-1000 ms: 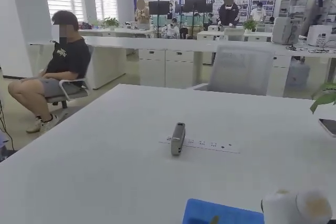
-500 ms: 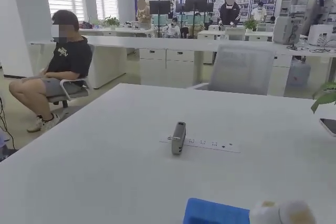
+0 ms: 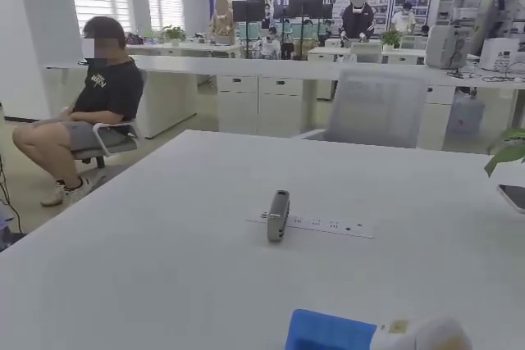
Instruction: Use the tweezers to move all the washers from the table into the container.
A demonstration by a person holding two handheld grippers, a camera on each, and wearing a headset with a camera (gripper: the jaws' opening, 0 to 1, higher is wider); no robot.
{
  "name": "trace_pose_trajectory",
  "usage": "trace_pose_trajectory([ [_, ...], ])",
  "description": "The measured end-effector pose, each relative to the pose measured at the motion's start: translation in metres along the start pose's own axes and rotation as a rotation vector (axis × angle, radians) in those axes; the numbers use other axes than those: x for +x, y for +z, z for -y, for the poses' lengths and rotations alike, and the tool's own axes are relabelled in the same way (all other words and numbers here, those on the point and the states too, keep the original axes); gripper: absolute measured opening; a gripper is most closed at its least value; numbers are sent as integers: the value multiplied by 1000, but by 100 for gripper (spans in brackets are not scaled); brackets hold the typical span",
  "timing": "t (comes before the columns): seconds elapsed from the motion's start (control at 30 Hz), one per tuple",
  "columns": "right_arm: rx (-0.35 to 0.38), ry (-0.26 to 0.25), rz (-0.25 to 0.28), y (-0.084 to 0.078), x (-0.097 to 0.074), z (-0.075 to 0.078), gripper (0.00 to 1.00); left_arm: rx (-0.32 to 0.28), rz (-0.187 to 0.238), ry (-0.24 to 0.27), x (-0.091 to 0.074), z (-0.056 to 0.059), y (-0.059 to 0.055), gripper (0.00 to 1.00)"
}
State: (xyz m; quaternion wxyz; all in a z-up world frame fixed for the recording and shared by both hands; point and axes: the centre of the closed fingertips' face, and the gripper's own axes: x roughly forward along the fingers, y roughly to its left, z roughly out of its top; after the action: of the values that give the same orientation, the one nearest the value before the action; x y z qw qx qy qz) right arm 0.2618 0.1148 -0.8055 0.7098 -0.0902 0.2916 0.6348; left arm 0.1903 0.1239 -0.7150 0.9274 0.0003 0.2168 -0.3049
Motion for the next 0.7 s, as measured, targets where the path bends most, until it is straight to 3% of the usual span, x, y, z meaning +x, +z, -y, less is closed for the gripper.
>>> trace_pose_trajectory([
  [0.17, -261, 10, -57, -6, 4, -23, 4, 3, 2, -5, 2, 2, 1, 60],
  [0.3, -365, -52, -77, -6, 3, -20, 3, 0, 8, -5, 1, 2, 2, 60],
  [0.37, -314, -33, -65, -5, 3, -23, 2, 3, 5, -6, 1, 3, 1, 60],
  [0.4, -275, -29, -10, 4, 3, -26, 2, 4, 5, -5, 1, 2, 1, 60],
  [0.57, -275, -37, 14, 16, -5, -27, 3, 0, 8, 1, -1, 1, 1, 60],
  [0.7, -214, -36, 62, 31, -12, -23, 3, -1, 8, -2, 0, 1, 0, 59],
])
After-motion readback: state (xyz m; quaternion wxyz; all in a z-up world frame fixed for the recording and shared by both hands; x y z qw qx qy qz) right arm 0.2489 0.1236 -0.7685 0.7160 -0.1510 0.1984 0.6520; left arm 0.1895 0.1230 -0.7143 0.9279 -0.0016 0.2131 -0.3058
